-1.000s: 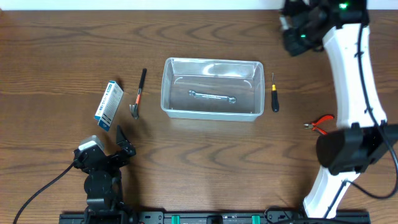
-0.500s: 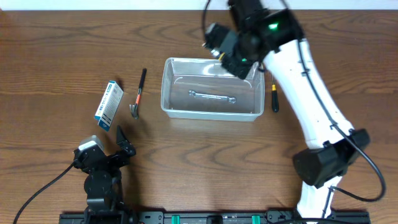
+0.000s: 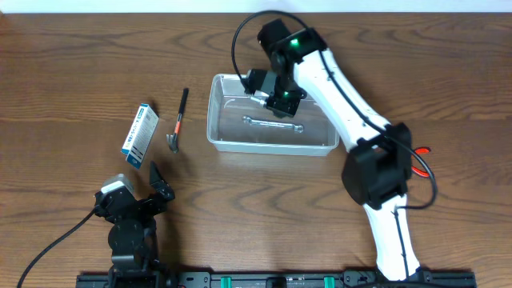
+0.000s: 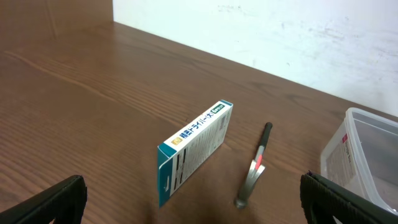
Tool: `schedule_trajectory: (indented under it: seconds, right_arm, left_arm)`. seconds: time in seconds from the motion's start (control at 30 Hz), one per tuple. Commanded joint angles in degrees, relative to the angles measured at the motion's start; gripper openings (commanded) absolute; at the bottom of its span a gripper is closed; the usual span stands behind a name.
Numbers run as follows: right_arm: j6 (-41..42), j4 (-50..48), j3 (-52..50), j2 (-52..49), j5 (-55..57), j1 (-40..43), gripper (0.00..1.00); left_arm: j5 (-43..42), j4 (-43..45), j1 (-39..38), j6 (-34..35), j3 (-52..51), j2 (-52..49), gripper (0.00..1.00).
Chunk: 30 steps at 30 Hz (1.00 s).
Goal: Pack container
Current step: 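Carry the ratchet screwdriver into the container and open the gripper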
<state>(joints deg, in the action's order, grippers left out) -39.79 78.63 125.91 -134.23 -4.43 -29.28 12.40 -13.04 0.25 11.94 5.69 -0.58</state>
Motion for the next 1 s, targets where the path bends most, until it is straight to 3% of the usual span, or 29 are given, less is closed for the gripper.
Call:
schedule_trajectory:
  seconds: [0.0, 0.27, 0.57, 0.97]
  right_arm:
    - [-0.98, -0.17, 0.72, -3.54, -0.52, 0.68, 0.02]
    - [1.22, -1.68, 0.72, -8.5, -0.52, 0.85, 0.08]
    - [2.73, -2.58, 0.72, -8.52, 1.2, 0.92, 0.41]
    - [6.12, -2.99, 0.96, -1.7, 1.18, 0.92, 0.55]
  left_arm:
    - [0.26, -0.5, -0.22, -0.55, -1.4, 0.35, 0.98]
    - [0.26, -0.5, -0.22, -0.55, -1.4, 0.35, 0.98]
    - [0.28, -0.5, -0.22, -0.55, -1.4, 0.35, 0.98]
    - [0.28, -0.5, -0.22, -0.55, -1.4, 0.35, 0.98]
